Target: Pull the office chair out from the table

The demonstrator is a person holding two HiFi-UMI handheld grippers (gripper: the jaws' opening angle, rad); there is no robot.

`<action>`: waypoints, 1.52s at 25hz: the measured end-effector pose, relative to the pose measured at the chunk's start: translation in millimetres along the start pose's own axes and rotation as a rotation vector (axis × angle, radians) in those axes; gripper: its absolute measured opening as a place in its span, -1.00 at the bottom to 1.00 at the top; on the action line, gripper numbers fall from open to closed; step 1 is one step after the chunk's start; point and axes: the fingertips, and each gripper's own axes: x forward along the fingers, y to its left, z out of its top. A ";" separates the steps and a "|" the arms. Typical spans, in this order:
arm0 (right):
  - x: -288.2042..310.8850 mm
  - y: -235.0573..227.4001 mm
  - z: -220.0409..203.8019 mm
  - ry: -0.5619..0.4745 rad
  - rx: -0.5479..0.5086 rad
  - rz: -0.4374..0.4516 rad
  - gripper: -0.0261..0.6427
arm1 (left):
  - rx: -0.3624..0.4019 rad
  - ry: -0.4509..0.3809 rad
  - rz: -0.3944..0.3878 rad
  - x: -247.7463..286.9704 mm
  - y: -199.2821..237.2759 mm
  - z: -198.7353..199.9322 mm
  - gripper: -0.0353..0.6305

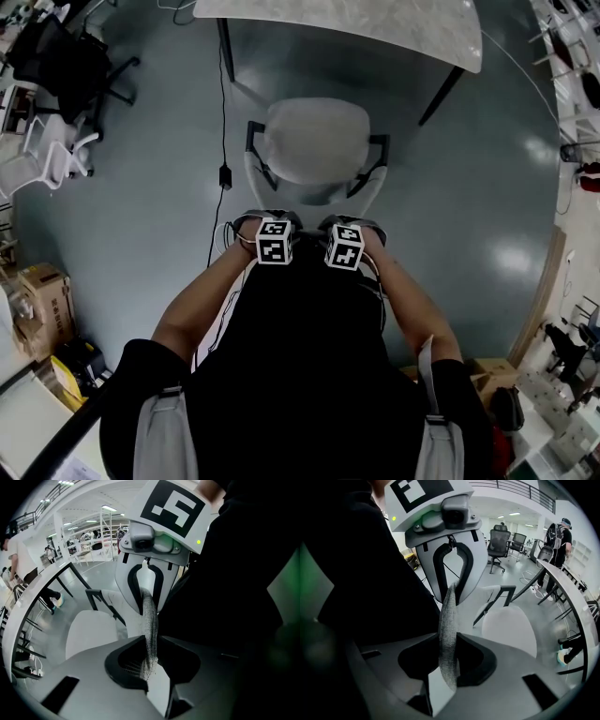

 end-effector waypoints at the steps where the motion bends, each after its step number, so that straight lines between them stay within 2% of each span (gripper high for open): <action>1: 2.1 1.9 3.3 -0.005 0.004 0.002 -0.61 | -0.007 0.005 0.009 -0.8 -1.0 -4.0 -0.66; 7: 5.3 6.2 20.3 -0.012 0.021 -0.022 -0.61 | -0.020 0.021 0.049 -7.7 -3.8 -16.0 -0.66; 12: 7.5 9.4 23.4 -0.014 0.030 -0.017 -0.61 | 0.011 0.043 0.021 -7.7 -7.7 -20.1 -0.66; 19: 15.5 18.8 43.9 -0.001 0.035 0.018 -0.60 | 0.021 0.037 -0.009 -16.9 -18.7 -40.9 -0.66; 22: 14.5 17.3 40.5 -0.004 0.061 0.025 -0.60 | 0.033 0.034 -0.018 -14.8 -18.1 -38.7 -0.66; 25: 16.3 15.8 39.3 -0.005 0.079 0.011 -0.57 | 0.061 0.028 -0.016 -12.7 -16.2 -38.1 -0.64; 28: 14.6 15.2 40.8 -0.017 0.037 -0.015 -0.56 | 0.071 0.002 -0.013 -18.4 -15.5 -39.4 -0.59; 31: -10.1 17.8 50.9 -0.130 0.064 -0.003 -0.57 | 0.038 -0.077 0.021 -33.4 -12.6 -35.3 -0.54; 33: -40.8 12.3 62.7 -0.265 0.138 0.001 -0.62 | -0.013 -0.172 0.054 -50.5 -7.2 -26.8 -0.56; 35: -77.7 1.5 75.7 -0.430 0.246 0.004 -0.66 | -0.068 -0.274 0.083 -70.8 1.3 -16.2 -0.68; 38: -131.3 -21.8 90.5 -0.634 0.361 -0.044 -0.74 | -0.102 -0.367 0.135 -98.6 20.0 -5.1 -0.70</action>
